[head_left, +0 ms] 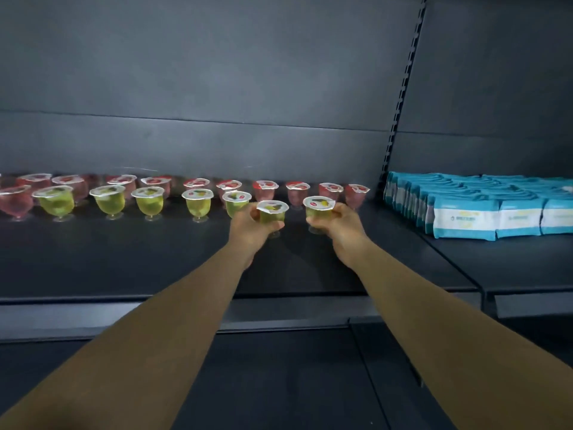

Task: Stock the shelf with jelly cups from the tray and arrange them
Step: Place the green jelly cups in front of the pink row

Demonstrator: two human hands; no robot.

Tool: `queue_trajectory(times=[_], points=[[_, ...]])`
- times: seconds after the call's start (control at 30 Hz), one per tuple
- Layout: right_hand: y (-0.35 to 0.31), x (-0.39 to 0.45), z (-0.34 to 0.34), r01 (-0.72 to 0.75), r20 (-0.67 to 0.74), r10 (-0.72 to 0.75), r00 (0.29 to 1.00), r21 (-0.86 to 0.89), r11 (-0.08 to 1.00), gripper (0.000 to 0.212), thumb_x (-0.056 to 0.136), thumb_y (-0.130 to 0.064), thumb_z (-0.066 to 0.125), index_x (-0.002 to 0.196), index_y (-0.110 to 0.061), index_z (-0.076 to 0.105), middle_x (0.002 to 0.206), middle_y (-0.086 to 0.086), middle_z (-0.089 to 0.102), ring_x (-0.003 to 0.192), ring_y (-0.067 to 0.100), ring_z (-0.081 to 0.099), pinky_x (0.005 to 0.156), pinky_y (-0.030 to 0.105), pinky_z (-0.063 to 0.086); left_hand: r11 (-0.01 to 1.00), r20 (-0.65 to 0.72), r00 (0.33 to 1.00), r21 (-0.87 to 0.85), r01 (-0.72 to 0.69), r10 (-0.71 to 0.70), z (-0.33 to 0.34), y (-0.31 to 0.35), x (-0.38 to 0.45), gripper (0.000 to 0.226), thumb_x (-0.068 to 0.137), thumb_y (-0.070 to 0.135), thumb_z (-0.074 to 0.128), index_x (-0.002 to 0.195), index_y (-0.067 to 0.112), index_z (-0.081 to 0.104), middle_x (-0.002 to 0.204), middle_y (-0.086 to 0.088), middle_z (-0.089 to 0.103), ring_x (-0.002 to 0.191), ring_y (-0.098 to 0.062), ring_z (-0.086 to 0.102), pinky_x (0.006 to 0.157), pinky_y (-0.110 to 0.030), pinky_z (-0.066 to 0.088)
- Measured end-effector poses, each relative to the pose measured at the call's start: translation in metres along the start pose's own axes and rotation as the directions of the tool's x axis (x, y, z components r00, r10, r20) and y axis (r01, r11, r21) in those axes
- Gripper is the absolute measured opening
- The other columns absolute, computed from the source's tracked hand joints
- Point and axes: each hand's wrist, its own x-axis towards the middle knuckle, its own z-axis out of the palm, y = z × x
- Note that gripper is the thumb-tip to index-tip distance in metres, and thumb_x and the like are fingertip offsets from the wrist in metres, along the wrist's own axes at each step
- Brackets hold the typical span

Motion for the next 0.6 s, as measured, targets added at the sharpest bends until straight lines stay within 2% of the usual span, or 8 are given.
queue_trajectory(times=[0.17, 0.23, 0.27, 0.33, 0.4, 0.53, 0.6], points=[[0.016, 0.043, 0.002, -0.030, -0.037, 0.033, 0.999, 0.078, 0.996, 0.046, 0.075, 0.004, 0.074, 0.117, -0.006, 0.059, 0.103, 0.008, 0.069, 0.089, 0.022, 0.069, 0.092, 0.039, 0.053, 0.997, 0.022, 1.000, 0.082, -0.017, 0.016, 0.017, -0.008, 0.039, 0.050, 0.073, 0.006, 0.078, 0.119, 0.011, 0.059, 0.106, -0.002, 0.066, 0.095, -0.017, 0.063, 0.068, -0.015, 0.049], [0.017, 0.054, 0.003, -0.028, -0.049, 0.030, 0.998, 0.041, 0.999, 0.043, 0.076, 0.002, 0.074, 0.115, -0.008, 0.061, 0.101, 0.005, 0.069, 0.085, 0.019, 0.068, 0.089, 0.037, 0.054, 0.994, 0.010, 1.000, 0.104, -0.025, 0.024, 0.023, -0.009, 0.048, 0.049, 0.074, 0.007, 0.078, 0.118, 0.013, 0.058, 0.104, 0.000, 0.065, 0.095, -0.016, 0.061, 0.063, -0.010, 0.047], [0.017, 0.058, 0.003, -0.027, -0.053, 0.027, 0.998, 0.011, 1.000, 0.042, 0.076, 0.001, 0.074, 0.115, -0.009, 0.061, 0.100, 0.002, 0.069, 0.083, 0.015, 0.067, 0.084, 0.033, 0.055, 0.993, 0.004, 1.000, 0.115, -0.030, 0.029, 0.025, -0.009, 0.050, 0.048, 0.074, 0.008, 0.077, 0.117, 0.013, 0.059, 0.103, 0.001, 0.065, 0.094, -0.015, 0.061, 0.061, -0.010, 0.046], [0.017, 0.063, 0.005, -0.009, -0.052, 0.006, 0.999, -0.065, 0.998, 0.042, 0.078, -0.001, 0.073, 0.116, -0.012, 0.059, 0.100, -0.003, 0.065, 0.078, 0.006, 0.061, 0.068, 0.020, 0.051, 0.989, -0.007, 0.999, 0.144, -0.035, 0.037, 0.028, -0.011, 0.057, 0.049, 0.073, 0.010, 0.079, 0.118, 0.015, 0.059, 0.106, 0.000, 0.066, 0.098, -0.017, 0.061, 0.073, -0.017, 0.048], [0.018, 0.067, 0.006, 0.010, -0.050, -0.017, 0.999, -0.127, 0.992, 0.042, 0.080, -0.003, 0.073, 0.118, -0.013, 0.058, 0.103, -0.003, 0.064, 0.077, 0.002, 0.057, 0.061, 0.014, 0.044, 0.987, -0.014, 0.999, 0.158, -0.032, 0.034, 0.030, -0.013, 0.061, 0.051, 0.072, 0.011, 0.079, 0.118, 0.014, 0.059, 0.108, -0.002, 0.067, 0.100, -0.019, 0.062, 0.083, -0.026, 0.050], [0.020, 0.070, 0.008, 0.000, -0.086, -0.014, 0.996, -0.155, 0.988, 0.042, 0.080, -0.005, 0.073, 0.119, -0.012, 0.060, 0.109, 0.002, 0.067, 0.085, 0.010, 0.062, 0.075, 0.023, 0.050, 0.983, -0.035, 0.999, 0.183, -0.026, 0.033, 0.033, -0.014, 0.065, 0.052, 0.071, 0.012, 0.080, 0.119, 0.012, 0.060, 0.109, -0.003, 0.067, 0.100, -0.020, 0.063, 0.085, -0.029, 0.051], [0.021, 0.070, 0.008, -0.003, -0.103, -0.015, 0.995, -0.174, 0.985, 0.043, 0.080, -0.006, 0.073, 0.121, -0.011, 0.061, 0.111, 0.002, 0.067, 0.097, 0.016, 0.063, 0.085, 0.028, 0.050, 0.981, -0.037, 0.999, 0.191, -0.024, 0.032, 0.033, -0.014, 0.064, 0.052, 0.071, 0.013, 0.080, 0.119, 0.012, 0.060, 0.109, -0.004, 0.067, 0.100, -0.020, 0.063, 0.087, -0.030, 0.052]])
